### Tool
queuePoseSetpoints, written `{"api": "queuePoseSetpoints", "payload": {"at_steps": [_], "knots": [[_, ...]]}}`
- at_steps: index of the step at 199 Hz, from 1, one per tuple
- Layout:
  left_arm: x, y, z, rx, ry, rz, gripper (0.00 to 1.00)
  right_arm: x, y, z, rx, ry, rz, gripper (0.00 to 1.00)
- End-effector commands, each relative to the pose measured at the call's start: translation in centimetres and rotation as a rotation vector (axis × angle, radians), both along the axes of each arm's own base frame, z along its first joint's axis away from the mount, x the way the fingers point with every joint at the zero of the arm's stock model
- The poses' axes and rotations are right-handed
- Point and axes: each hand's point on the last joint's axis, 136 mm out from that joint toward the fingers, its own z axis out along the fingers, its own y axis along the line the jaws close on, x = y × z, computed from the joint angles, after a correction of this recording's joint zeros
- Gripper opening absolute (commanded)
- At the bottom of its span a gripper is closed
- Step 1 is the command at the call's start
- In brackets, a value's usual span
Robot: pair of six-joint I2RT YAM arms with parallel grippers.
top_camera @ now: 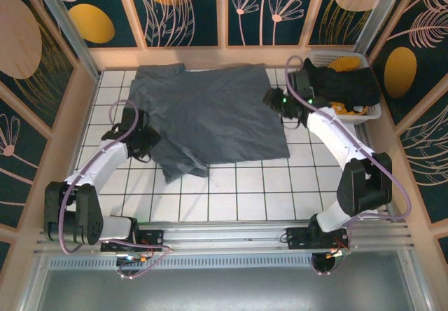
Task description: Fold and stack the t-shirts
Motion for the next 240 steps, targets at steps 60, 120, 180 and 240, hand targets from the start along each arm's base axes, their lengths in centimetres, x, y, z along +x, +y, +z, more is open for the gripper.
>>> {"api": "queuePoseSetpoints", "payload": {"at_steps": [60,120,180,240], "knots": [[-1.2,1.5,-5.0,0.051,0.148,0.050,0.42,-8.1,-2.9,-12.6,-0.057,0.345,-0.022,0.48],[-0.1,1.8,-3.1,0.061,0.101,0.047,0.45,-10.0,-7.2,-15.0,-0.235,0.463,-0.148,0.47],[-1.1,3.4,-0.8,0.157,0.083,0.046,0.53,-9.1,-6.7,-18.0,-0.220,0.524,-0.127,0.42],[1.0,4.8,-1.5,0.217,0.097,0.023,0.44,-5.6,-13.6,-14.9,-0.323,0.438,-0.344,0.00]]}}
